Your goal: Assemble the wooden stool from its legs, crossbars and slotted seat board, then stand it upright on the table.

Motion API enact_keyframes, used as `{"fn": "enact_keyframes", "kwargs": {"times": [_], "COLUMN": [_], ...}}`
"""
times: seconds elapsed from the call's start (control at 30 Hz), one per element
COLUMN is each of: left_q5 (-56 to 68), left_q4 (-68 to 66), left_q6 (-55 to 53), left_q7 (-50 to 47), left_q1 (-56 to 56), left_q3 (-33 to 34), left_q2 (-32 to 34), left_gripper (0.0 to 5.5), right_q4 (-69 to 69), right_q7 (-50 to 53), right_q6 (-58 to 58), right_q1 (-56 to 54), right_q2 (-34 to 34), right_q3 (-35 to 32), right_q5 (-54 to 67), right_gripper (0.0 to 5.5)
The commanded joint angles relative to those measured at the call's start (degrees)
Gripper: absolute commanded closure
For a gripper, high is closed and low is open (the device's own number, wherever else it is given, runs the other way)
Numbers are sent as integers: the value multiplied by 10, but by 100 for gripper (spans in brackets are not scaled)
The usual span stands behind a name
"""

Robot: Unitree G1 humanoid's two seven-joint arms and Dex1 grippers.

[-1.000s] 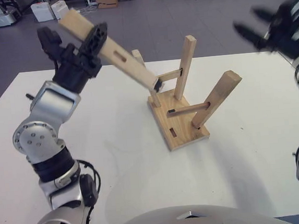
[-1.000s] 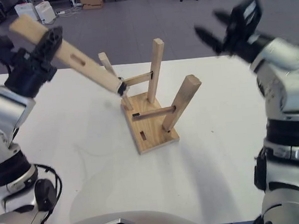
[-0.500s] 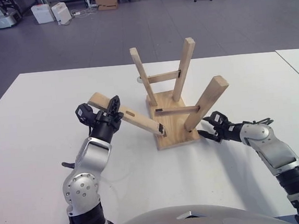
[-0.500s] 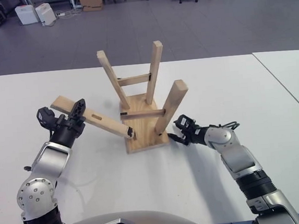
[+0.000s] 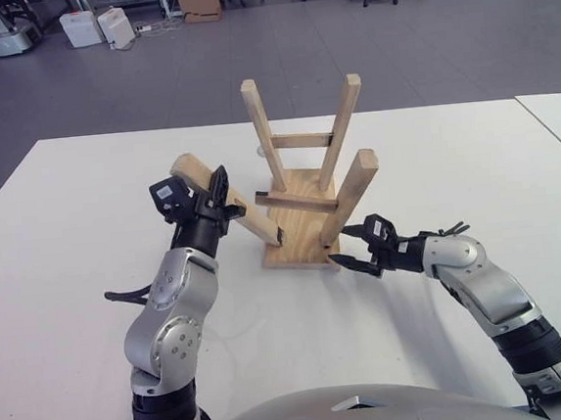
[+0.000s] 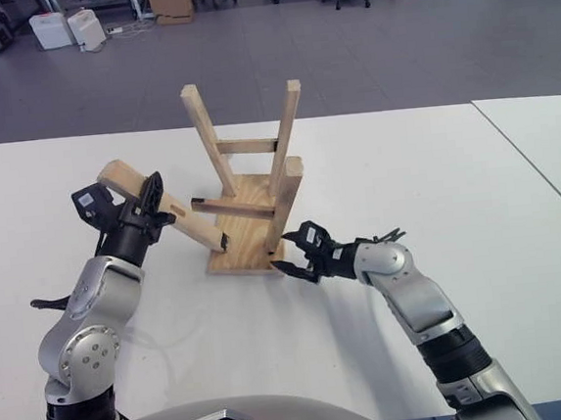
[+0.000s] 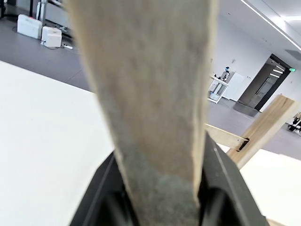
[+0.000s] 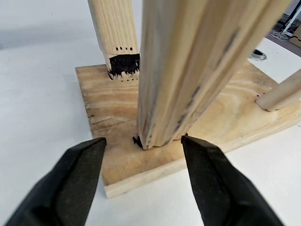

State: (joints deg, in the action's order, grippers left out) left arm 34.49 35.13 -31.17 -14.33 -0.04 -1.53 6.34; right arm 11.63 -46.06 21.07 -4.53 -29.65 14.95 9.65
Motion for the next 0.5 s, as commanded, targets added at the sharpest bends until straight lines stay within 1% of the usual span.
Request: {"fn": "enact_keyframes", "kwargs": {"times": [0.03,0.13,0.27,0.5], "left_q5": [-52,-79,-94,-101], "left_q4": [-38,-40,-25,4], "left_q6": [-59,-71,-81,-86], "left_q7": [-7,0,1,19], "left_q1": [-3,-16,-9,9], "left_q3": [-31,-48,-62,-36], "left_q2": [12,20,14,21], "left_gripper": [448,448,448,448], "right_q4": [15,13,11,6], "right_q7": [-6,-4,5,14], "right_q6": [6,8,14,20], "right_q1": [-17,-10,-9,-13], "right_q2": [7,7,13,18], "right_q3": [11,15,17,11], "right_q5": [2,-2,-6,-8], "right_gripper": [250,250,250,250]}}
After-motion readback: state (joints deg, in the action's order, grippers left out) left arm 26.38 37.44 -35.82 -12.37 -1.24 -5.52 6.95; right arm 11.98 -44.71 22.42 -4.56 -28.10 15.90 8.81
